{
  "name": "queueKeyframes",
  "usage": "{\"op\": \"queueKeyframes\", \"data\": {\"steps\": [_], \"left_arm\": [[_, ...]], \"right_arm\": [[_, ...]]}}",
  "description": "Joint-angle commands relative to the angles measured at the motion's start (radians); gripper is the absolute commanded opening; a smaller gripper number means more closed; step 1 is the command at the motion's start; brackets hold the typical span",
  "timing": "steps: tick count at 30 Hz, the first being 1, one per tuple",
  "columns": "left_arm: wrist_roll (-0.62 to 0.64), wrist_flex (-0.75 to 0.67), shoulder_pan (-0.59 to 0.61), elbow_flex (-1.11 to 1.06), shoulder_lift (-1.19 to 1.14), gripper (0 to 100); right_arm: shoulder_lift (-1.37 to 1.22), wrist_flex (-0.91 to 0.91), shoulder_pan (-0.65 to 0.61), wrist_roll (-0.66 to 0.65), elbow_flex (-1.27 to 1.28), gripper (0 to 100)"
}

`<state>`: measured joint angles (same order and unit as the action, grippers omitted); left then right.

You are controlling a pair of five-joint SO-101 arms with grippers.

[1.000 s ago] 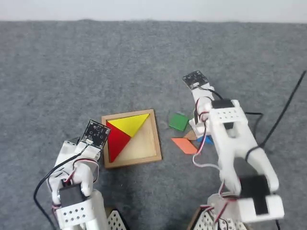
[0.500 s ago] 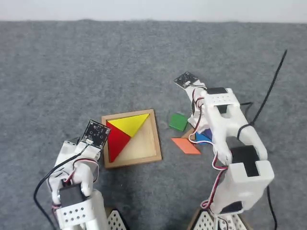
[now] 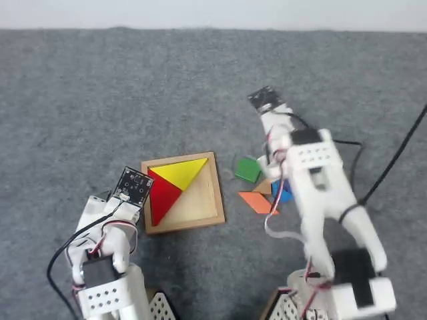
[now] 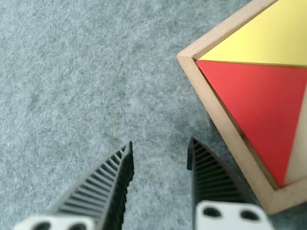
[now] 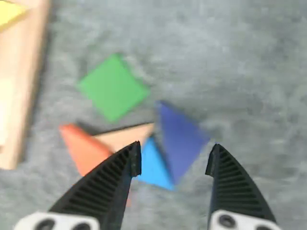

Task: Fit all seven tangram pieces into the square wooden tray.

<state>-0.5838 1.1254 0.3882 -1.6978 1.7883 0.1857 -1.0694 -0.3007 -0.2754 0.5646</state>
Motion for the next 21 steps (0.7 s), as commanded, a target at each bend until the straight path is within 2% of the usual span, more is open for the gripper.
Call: {"op": "queueKeyframes", "data": {"steps": [1,6,9,12,15,17,21], "left_arm": [[-0.009,0.003,0.008,0.013,0.018,18],[-0.009,0.003,0.008,0.013,0.018,18],[-0.009,0.003,0.008,0.013,0.018,18],[-0.009,0.003,0.008,0.013,0.018,18],[-0.009,0.003,0.008,0.013,0.018,18],[-0.009,0.003,0.008,0.013,0.018,18],[-0.009,0.003,0.008,0.013,0.018,18]], "right_arm": [[0.07,0.053,-0.105,0.138,0.063,22.0],[-0.033,0.101,-0.13,0.364,0.068,22.1],[-0.113,0.14,-0.111,0.396,0.049,22.1],[-0.174,0.099,-0.077,0.456,-0.002,21.4],[-0.231,0.012,-0.053,0.528,-0.078,13.6],[-0.266,-0.01,-0.042,0.529,-0.121,9.2],[-0.326,-0.019,-0.047,0.531,-0.147,10.6]]}}
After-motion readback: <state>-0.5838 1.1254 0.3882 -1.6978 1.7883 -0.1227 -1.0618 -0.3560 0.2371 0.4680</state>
